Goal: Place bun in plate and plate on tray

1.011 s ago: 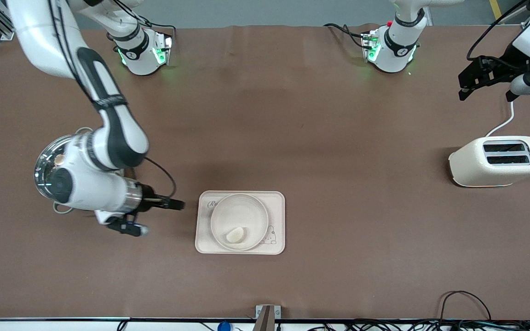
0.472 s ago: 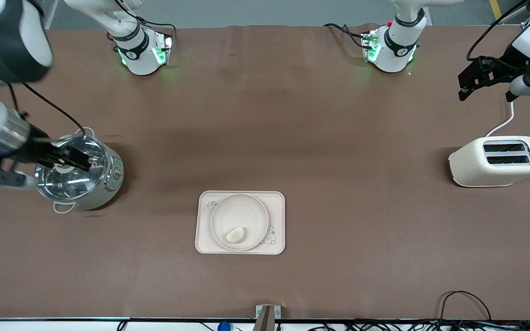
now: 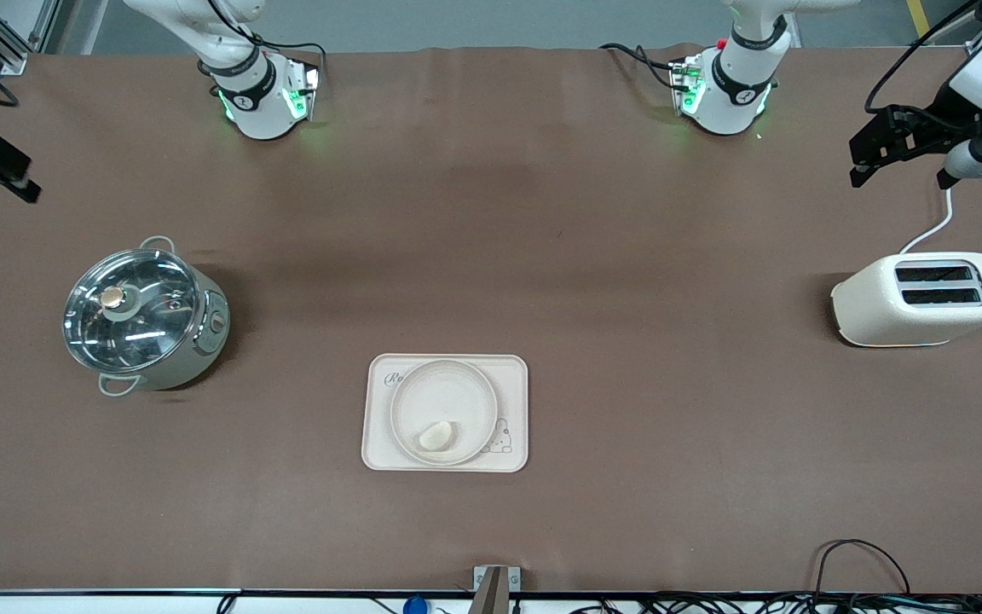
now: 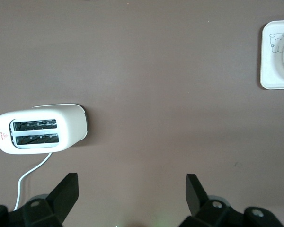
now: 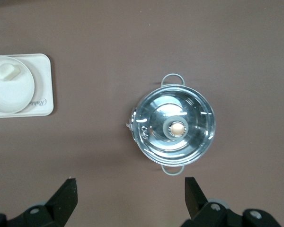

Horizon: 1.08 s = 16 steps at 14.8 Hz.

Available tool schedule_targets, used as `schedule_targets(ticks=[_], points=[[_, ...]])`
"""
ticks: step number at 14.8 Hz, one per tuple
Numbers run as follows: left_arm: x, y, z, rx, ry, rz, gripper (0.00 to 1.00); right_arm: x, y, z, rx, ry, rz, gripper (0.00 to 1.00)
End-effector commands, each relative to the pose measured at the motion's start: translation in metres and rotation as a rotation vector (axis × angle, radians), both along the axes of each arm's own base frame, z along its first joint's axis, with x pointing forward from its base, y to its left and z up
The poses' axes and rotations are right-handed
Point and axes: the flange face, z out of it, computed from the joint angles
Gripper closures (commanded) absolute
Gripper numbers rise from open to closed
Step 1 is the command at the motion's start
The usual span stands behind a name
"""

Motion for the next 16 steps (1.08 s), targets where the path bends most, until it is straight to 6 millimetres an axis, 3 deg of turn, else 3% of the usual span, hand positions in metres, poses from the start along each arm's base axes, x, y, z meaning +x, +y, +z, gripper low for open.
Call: schedule_targets(ticks=[1,4,8,16], points=[[-0.004,0.003,0.005,-0.004,0.001,-0.006,0.00,-0.013,-0.034,-0.007,-0.012,0.017,0.001,0.00],[-0.006,0.011,0.005,-0.001,0.025,0.007,0.00,-0.014,-0.036,-0.007,-0.010,0.023,-0.001,0.00],[0.001,0.012,-0.011,0.003,0.075,0.019,0.00,-0.015,-0.030,-0.004,-0.003,0.029,0.011,0.00],[0.004,0.026,-0.013,-0.012,0.074,0.107,0.00,-0.018,-0.030,-0.005,0.002,0.051,0.013,0.00]])
